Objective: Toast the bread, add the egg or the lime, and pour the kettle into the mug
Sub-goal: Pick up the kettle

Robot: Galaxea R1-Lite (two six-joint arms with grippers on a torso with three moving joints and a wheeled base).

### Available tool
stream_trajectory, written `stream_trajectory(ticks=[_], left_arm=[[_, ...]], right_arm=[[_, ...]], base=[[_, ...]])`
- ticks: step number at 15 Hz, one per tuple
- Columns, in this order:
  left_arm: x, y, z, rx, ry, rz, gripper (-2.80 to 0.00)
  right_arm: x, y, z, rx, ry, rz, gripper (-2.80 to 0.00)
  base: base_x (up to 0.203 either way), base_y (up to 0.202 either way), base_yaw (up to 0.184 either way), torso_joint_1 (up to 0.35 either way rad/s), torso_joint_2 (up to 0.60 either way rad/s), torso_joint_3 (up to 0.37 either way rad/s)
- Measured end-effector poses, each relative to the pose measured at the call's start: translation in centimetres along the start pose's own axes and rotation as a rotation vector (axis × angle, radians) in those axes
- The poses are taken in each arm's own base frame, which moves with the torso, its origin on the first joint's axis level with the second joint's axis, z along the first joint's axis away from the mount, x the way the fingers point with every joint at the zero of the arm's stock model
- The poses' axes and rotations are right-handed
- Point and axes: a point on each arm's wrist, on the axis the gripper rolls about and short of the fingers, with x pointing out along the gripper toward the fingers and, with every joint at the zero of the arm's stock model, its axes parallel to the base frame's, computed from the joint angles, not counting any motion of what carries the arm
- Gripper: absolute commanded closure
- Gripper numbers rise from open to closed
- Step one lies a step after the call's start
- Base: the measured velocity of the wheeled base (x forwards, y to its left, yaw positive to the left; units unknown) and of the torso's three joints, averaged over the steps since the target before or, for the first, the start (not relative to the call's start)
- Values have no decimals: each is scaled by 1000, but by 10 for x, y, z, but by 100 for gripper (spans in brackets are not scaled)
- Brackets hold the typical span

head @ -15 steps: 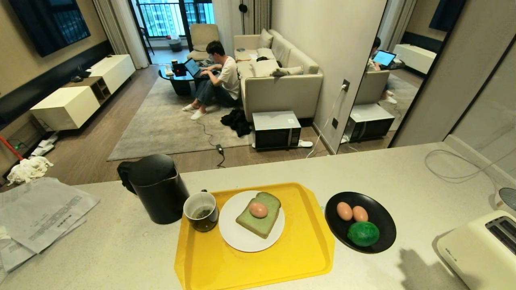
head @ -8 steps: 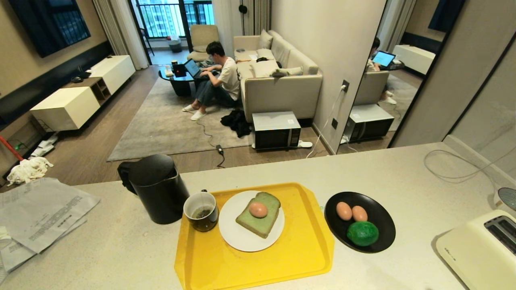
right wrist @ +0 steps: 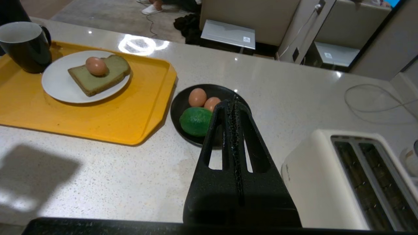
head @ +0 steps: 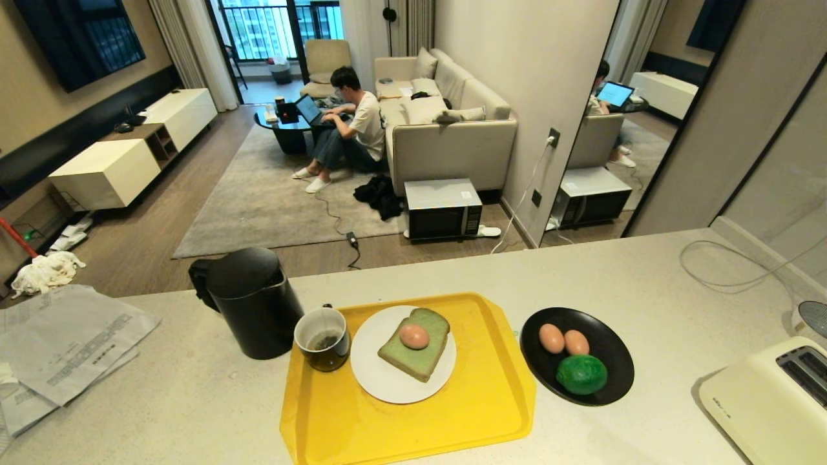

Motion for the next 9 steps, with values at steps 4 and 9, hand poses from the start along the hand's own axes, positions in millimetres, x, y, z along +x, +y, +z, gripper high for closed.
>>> stream_trajectory(ticks=[4, 9], left_arm=[[0, 0, 0, 0, 0, 1, 0], [0, 0, 0, 0, 0, 0, 0]], right_arm=[[1, 6, -30, 37, 78, 14, 0], [0, 8, -39, 60, 154, -54, 0]], base=[[0, 0, 0, 0, 0, 0], [0, 0, 0, 0, 0, 0]])
